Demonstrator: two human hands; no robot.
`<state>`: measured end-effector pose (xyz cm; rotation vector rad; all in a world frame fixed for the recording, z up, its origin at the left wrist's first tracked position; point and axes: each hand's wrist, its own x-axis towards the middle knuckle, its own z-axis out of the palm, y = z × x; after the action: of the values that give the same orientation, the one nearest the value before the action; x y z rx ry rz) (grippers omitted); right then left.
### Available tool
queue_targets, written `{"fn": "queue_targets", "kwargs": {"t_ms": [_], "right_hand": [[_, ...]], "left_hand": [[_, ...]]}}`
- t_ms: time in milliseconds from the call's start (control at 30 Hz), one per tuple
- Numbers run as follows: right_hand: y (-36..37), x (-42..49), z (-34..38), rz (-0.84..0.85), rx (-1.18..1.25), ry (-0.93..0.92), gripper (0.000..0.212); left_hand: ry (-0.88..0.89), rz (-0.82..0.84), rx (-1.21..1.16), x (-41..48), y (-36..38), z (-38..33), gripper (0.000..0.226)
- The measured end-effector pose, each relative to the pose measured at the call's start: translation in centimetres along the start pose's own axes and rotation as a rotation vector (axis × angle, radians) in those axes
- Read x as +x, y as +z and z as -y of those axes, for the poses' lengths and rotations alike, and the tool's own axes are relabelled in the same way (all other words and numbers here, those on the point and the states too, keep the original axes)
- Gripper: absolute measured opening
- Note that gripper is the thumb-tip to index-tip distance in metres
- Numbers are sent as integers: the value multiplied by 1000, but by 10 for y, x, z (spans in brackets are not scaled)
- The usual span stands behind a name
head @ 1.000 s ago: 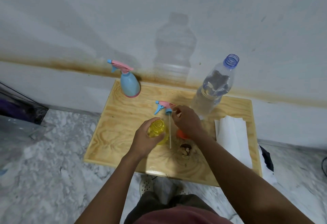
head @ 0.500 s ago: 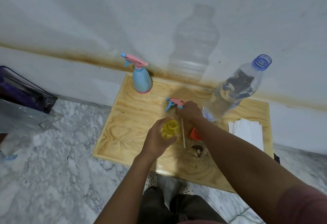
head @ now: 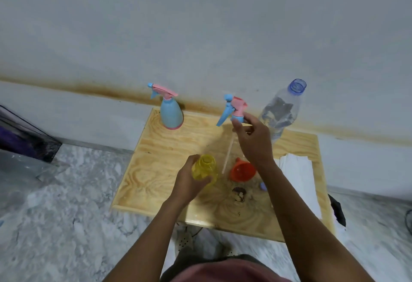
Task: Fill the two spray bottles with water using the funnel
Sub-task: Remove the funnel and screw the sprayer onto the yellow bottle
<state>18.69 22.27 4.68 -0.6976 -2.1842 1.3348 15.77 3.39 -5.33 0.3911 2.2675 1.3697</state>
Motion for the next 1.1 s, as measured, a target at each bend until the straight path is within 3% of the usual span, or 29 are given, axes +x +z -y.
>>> {"fn": "queue_targets", "kwargs": {"t_ms": [200,333,500,833,1100], "right_hand": [[-25,-10,52,-137,275,-101,21],[-32,-19,71,-163,388,-181,21],[-28,-26,73,-172,434,-142,23],[-6,-42,49,153,296,-48,24],[-7,-49,46,232,306,-41,27]], "left_hand": [[90,18,-116,1,-10,-12,51],[122,18,-79,1,-16,-19,60],[166,-31,-53,-8,-21,-34,72],[244,-91,-112,-28,-27,-71,63],[248,-112,-145,-37,-32,-89,38]]}}
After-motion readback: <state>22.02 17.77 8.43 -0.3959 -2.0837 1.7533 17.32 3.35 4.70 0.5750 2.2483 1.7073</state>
